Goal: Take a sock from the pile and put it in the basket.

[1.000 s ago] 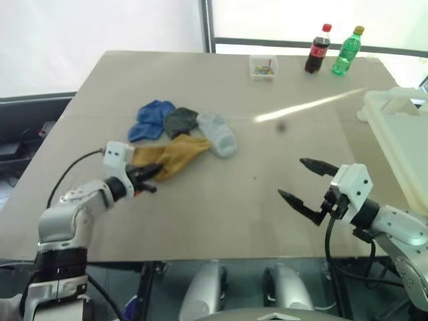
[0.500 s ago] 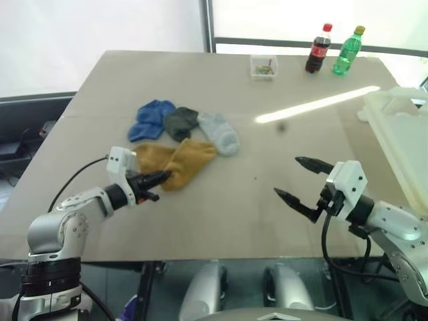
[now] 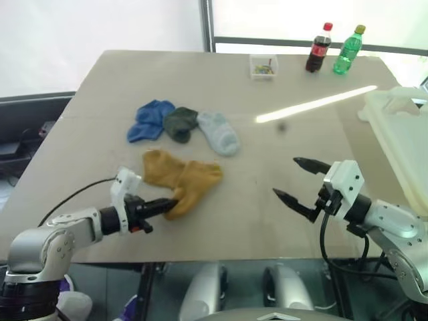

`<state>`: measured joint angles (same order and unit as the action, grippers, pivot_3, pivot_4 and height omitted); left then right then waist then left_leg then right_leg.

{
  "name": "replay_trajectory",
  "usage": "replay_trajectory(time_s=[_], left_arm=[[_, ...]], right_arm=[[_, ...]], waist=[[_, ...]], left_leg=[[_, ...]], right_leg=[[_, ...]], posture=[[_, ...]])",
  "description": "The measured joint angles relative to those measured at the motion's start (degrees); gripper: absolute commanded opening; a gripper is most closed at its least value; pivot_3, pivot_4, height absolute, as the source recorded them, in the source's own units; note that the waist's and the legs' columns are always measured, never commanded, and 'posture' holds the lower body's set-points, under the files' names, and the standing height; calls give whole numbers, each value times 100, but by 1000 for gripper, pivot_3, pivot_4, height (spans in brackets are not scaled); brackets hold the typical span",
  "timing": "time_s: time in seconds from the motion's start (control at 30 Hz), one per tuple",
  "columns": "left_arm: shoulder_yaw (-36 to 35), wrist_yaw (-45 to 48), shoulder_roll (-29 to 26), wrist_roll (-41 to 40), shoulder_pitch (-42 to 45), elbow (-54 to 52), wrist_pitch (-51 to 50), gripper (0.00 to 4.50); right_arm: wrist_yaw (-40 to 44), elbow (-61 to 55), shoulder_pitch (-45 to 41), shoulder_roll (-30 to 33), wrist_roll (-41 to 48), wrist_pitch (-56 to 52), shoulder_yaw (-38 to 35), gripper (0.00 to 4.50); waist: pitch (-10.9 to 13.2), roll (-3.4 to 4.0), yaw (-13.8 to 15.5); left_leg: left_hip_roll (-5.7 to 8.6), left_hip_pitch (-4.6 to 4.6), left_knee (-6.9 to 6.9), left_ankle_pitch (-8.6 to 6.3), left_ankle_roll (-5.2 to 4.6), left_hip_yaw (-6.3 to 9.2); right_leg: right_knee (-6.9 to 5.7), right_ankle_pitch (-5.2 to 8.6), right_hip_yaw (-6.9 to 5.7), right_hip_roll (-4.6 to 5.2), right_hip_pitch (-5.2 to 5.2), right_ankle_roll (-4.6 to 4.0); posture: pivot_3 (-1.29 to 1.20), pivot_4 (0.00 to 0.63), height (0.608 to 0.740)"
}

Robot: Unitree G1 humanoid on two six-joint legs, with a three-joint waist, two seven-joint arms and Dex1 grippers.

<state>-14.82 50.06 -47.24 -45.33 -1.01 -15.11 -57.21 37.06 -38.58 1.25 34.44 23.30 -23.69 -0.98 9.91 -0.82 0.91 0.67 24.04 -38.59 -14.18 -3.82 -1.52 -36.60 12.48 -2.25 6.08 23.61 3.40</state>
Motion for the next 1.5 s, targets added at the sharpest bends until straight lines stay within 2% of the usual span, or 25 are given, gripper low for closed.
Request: replay_trajectory(time_s=[0.17,0.27,0.43,0.53,0.63,0.8,1.0,1.1,1.17,1.3,1.37,1.5], left_arm=[[450,259,-50,49,112,-66,37,39],[977,362,-14,322,551,34,189,39],[1817,325,589,734,1502,439,377,39],[1983,300,779,893,1739,651,506,39],[2110,223,1080,1226,2237,1322,939,39],[2252,731,1027,1372,2436,1626,1162,39],[2754,2259,346,1156,2119,965,1136,39],[2920,2543,186,1297,2105,943,1326,39],[3141,2588,297,1705,2141,1187,1803,39],[3029,1808,1140,2031,2704,1934,2080,39],[2919,1483,1335,2115,2830,2144,2144,39],[1963,-420,2355,2228,3210,2891,2154,39]], right_arm=[[-2,10,6,-1,1,-1,-1,4500],[-4,19,20,0,1,0,-7,4500],[-32,24,51,-4,-2,-1,-8,4500],[-66,19,73,2,-2,-6,-40,4500],[-145,-51,221,9,-2,-9,-168,4500],[-172,-107,342,10,-6,-11,-216,4500],[-202,-111,273,10,9,-78,-217,4500],[-206,-111,240,11,17,-115,-217,4500],[-213,-118,176,13,40,-142,-217,4500],[-225,-152,144,49,79,-239,-226,4500],[-229,-165,142,56,90,-245,-230,4500],[-257,-197,130,59,107,-276,-228,4500]], waist=[[0,1,-6],[0,1,11],[-1,1,12],[-1,2,4],[-3,-2,18],[-4,0,-16],[-1,0,-12],[0,2,-2],[0,2,9],[-2,-2,78],[-3,-1,75],[-4,-6,72]], left_leg=[[-1,0,6,0,0,0],[1,0,6,12,-19,0],[8,0,6,15,-27,-6],[8,0,9,16,-28,-7],[6,-2,8,17,-28,-5],[5,-7,9,16,-30,-20],[1,-5,15,15,-29,-20],[1,-5,15,15,-29,-19],[2,-4,14,15,-31,-19],[6,-2,6,15,-34,-12],[6,-4,5,15,-35,-13],[3,-10,-7,16,-35,-11]], right_leg=[[2,0,0,-2,2,0],[2,0,-6,-4,0,0],[5,-1,-11,-12,-3,2],[3,-2,-11,-19,-3,3],[-1,-3,-14,-31,-5,6],[-3,-2,-1,-30,-4,6],[0,0,0,-11,1,2],[1,0,-2,-11,2,1],[10,0,-2,-10,1,2],[10,-1,-11,-20,-5,5],[7,-5,-8,-26,-6,11],[-13,-15,-8,-29,-10,30]], posture=[[0,150,729],[0,150,729],[0,150,729],[0,150,729],[0,150,729],[0,150,729],[0,150,729],[0,150,729],[0,150,729],[0,150,729],[0,150,729],[0,150,729]])
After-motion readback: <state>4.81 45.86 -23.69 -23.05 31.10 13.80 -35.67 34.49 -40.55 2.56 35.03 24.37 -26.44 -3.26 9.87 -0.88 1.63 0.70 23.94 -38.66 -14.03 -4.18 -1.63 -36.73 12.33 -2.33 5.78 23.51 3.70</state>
